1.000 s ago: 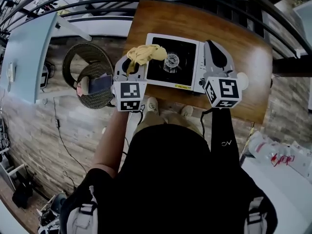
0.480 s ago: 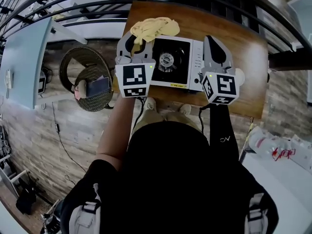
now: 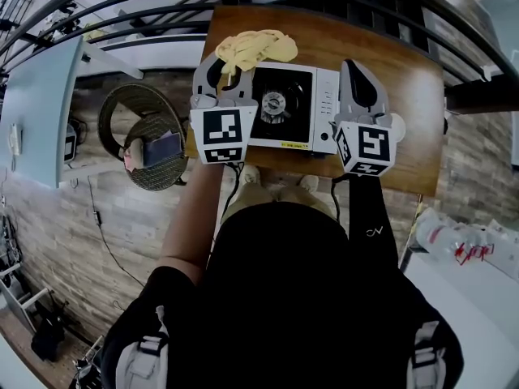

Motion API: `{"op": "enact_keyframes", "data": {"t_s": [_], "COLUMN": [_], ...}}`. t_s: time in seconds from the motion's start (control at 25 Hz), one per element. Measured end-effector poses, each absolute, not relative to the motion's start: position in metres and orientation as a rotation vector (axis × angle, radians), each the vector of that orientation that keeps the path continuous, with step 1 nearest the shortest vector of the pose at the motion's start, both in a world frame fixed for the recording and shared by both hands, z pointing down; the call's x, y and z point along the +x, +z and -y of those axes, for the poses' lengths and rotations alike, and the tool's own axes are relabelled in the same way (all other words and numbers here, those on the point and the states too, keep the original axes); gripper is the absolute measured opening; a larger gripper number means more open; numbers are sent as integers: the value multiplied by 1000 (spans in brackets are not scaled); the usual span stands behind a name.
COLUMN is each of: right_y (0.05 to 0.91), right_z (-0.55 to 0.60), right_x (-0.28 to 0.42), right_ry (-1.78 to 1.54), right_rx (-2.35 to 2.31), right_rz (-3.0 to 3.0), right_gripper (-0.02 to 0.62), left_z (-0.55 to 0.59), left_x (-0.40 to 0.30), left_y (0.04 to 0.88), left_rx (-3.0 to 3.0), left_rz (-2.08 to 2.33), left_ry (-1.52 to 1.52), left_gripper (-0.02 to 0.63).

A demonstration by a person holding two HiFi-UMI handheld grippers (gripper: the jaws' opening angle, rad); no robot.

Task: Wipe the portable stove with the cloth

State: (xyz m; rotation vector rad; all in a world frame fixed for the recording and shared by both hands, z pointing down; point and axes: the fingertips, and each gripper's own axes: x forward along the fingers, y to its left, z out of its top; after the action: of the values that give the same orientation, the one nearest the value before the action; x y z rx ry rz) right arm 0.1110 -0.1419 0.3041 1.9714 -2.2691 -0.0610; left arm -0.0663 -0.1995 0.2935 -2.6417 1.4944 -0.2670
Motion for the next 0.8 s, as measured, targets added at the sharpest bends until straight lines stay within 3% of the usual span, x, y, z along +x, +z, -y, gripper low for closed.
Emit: {"op": "enact_keyframes", "data": {"t_s": [0.8], "right_y": [300], "right_z": [142], "right_x": [106], "right_ry": [-101], "right_rx": [1952], "right_rz": [2271], "right_gripper": [2], "left_z": [199], "left_x": [-66], "left_y": [292], "left_rx": [-2639], "left_rz": [-1478], "left_ry": [-261], "left_gripper": [67]}}
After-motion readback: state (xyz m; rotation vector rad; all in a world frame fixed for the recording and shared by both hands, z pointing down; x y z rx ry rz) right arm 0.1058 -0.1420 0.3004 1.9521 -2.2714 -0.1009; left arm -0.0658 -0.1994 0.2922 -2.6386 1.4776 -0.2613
